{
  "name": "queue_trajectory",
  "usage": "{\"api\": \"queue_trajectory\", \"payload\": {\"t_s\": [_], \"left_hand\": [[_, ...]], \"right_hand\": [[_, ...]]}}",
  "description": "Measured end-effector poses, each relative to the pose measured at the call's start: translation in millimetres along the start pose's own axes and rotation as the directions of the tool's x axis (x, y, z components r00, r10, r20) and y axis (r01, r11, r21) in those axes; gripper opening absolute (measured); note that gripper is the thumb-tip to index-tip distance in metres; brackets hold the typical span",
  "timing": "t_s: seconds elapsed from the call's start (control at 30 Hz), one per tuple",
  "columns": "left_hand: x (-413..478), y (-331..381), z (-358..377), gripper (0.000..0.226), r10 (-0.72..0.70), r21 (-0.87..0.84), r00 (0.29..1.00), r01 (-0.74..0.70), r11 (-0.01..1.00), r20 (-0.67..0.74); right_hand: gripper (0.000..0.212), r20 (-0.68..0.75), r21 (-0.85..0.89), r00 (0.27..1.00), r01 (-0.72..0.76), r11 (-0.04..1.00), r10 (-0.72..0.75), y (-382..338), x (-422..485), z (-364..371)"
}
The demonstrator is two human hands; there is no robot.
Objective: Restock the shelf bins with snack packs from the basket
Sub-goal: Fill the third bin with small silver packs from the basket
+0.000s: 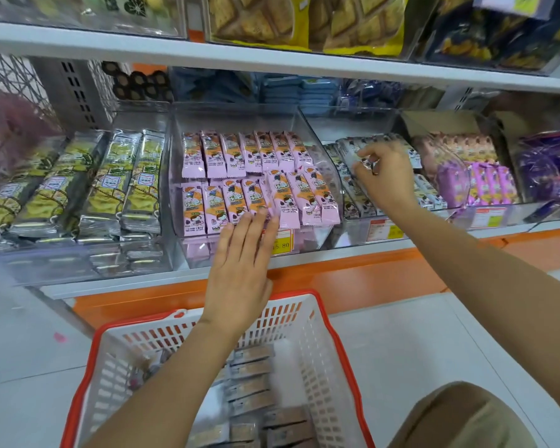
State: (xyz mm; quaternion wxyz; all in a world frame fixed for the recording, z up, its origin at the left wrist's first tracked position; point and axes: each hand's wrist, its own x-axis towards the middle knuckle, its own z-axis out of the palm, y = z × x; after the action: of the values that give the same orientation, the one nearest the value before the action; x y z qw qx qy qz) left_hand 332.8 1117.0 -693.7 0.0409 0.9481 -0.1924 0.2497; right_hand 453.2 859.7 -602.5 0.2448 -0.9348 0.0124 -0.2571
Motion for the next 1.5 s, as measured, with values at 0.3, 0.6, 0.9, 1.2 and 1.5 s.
{"api": "queue_trajectory", "payload": {"t_s": [0.3,0.6,0.9,1.2,1.5], "left_hand": [[-64.5,-24.5,2.8,0.073,-0.012,-0.074,1.0,0.013,0.997,0.009],[-143.8,-88.6,52.2,0.1,-0.144,0.073,0.881,0.125,0.99,0.451],[-180.7,-112.5,90.8,0.102,-0.227,0.109,0.826,0.2,0.974,0.515],[-184.4,-112.5,94.9,0.108,-0.21,0.087,0.832,0.193,0.977,0.513],[-180.6,-108.2,86.1,0.098,-0.258,0.134,0.74,0.225,0.965,0.622]], "right_hand": [[0.012,0.101,0.501,0.974,0.128,0.856,-0.205,-62.6,-158.7,-9.7],[0.018,0.643,0.342,0.736,-0.027,0.939,-0.213,-54.2,-268.6,116.4],[0.04,0.954,0.002,0.299,0.017,1.0,-0.007,-45.2,-351.2,199.5],[0.026,0.985,-0.094,0.162,0.22,0.971,0.059,-42.2,-391.3,239.8],[0.03,0.879,0.064,0.472,0.015,0.998,-0.064,-49.7,-355.3,212.0]]}}
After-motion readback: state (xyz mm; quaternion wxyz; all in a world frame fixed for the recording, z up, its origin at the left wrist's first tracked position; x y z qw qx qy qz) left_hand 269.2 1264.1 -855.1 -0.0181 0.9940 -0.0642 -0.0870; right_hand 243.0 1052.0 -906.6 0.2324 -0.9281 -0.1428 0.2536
